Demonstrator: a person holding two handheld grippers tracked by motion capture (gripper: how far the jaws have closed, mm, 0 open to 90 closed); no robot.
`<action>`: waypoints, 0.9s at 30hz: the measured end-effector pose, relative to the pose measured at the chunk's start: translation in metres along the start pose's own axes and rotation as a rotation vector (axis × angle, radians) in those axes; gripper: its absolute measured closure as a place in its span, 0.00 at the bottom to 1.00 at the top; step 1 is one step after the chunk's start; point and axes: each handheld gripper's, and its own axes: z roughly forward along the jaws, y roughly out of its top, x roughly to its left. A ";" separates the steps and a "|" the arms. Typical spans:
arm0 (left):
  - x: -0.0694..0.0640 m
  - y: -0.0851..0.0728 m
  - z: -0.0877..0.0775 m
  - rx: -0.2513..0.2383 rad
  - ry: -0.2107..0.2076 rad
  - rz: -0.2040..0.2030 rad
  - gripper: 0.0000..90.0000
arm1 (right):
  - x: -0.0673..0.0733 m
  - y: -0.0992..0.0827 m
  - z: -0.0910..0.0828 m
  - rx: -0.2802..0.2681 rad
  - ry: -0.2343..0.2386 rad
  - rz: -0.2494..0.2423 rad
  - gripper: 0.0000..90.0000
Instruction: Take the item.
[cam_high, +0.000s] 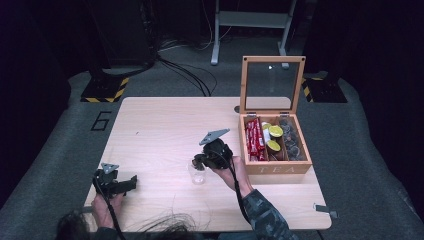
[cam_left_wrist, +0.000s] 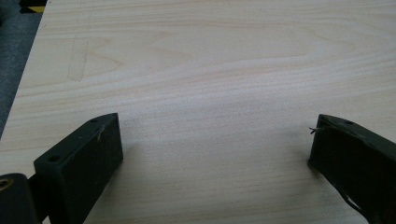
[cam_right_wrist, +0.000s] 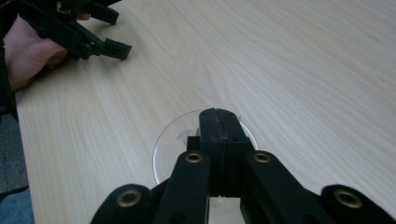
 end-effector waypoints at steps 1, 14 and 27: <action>0.000 0.000 0.000 0.000 0.000 0.000 0.02 | 0.001 -0.001 0.002 0.003 -0.003 0.004 1.00; 0.000 0.000 0.000 0.000 0.000 0.000 0.02 | 0.001 -0.010 0.017 0.040 0.003 0.001 1.00; 0.001 0.000 -0.001 0.010 -0.001 0.013 0.02 | 0.003 -0.012 0.020 0.021 0.008 0.005 0.95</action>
